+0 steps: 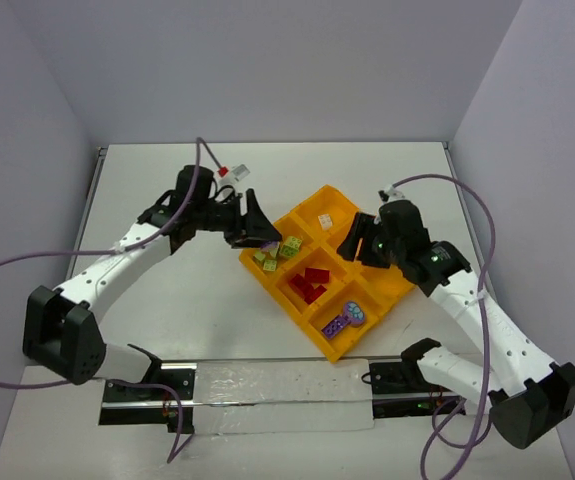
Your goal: Sort the legos into containers by color
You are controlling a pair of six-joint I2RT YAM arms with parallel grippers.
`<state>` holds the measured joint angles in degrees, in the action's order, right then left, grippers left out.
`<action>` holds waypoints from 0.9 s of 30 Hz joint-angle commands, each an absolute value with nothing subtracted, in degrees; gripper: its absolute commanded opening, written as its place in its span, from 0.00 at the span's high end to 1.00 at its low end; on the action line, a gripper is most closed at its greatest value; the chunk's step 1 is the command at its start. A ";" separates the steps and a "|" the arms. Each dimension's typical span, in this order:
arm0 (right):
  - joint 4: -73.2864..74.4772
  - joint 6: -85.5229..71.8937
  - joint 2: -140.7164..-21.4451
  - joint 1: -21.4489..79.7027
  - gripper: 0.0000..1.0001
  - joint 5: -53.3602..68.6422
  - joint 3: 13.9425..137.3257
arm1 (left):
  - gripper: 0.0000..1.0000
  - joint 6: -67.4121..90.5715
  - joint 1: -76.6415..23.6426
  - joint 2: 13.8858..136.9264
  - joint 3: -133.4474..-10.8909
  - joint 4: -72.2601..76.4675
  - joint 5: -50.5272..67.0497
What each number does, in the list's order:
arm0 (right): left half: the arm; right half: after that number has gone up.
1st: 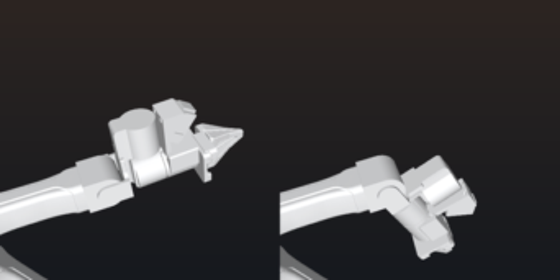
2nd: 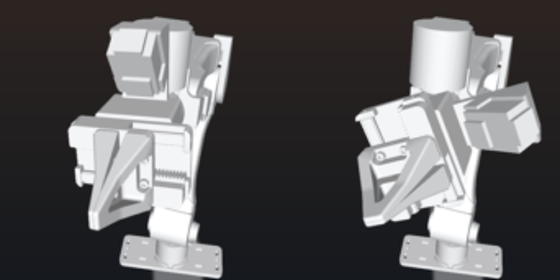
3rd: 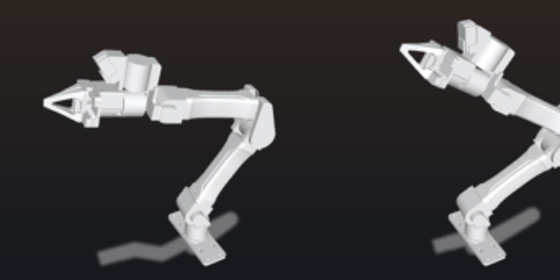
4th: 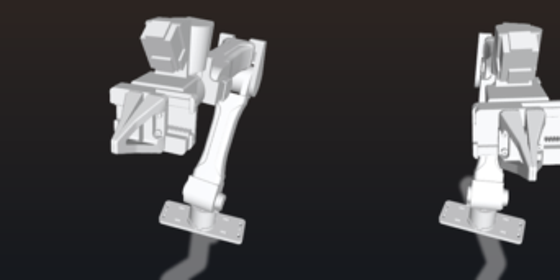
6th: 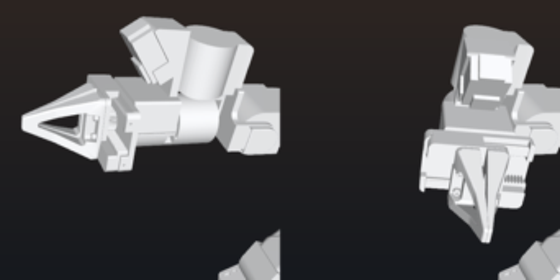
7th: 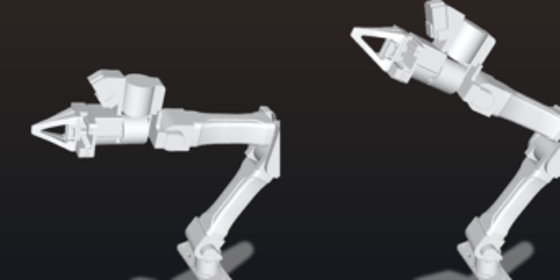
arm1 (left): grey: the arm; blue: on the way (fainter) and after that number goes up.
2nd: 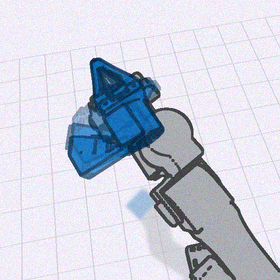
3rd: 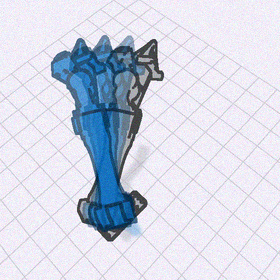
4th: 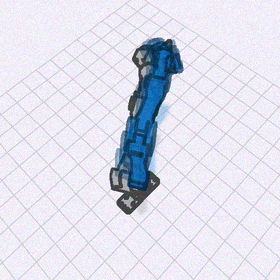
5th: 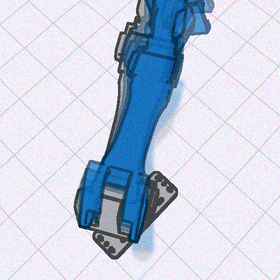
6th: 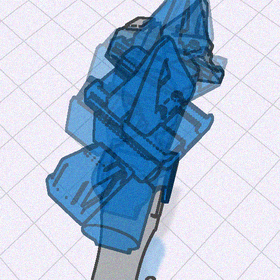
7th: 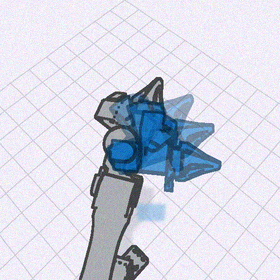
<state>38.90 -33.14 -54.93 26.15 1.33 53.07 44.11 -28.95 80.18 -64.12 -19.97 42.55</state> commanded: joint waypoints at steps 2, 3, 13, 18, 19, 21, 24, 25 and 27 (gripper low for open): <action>32.38 -27.03 -58.50 15.25 0.33 6.62 61.22 | 1.00 31.88 -39.38 90.37 -77.14 -29.16 44.16; 31.65 -26.60 -59.56 13.33 0.33 7.65 62.83 | 1.00 30.37 -41.66 92.76 -79.58 -31.35 43.07; 33.61 -23.04 -60.66 -0.53 0.32 10.34 70.73 | 1.00 24.73 -55.89 108.22 -94.43 -40.52 33.00; 34.00 -22.50 -58.55 -2.75 0.32 11.00 69.48 | 0.99 24.23 -60.18 110.27 -94.80 -40.85 30.52; 33.91 -22.50 -58.08 -2.91 0.32 11.12 69.21 | 0.98 24.65 -60.57 110.58 -94.57 -40.66 30.12; 33.73 -22.50 -57.79 -2.99 0.32 11.73 68.59 | 0.90 25.26 -60.86 110.93 -94.71 -40.26 29.50; 33.49 -22.65 -57.61 -2.99 0.32 12.06 68.18 | 0.72 25.29 -61.41 111.73 -96.17 -40.58 27.54; 33.49 -22.59 -57.48 -2.99 0.32 12.13 68.12 | 0.66 25.23 -61.61 112.06 -96.51 -40.78 26.82; 33.40 -22.59 -57.32 -2.99 0.32 12.13 67.95 | 0.42 25.06 -61.78 112.40 -97.69 -41.13 26.89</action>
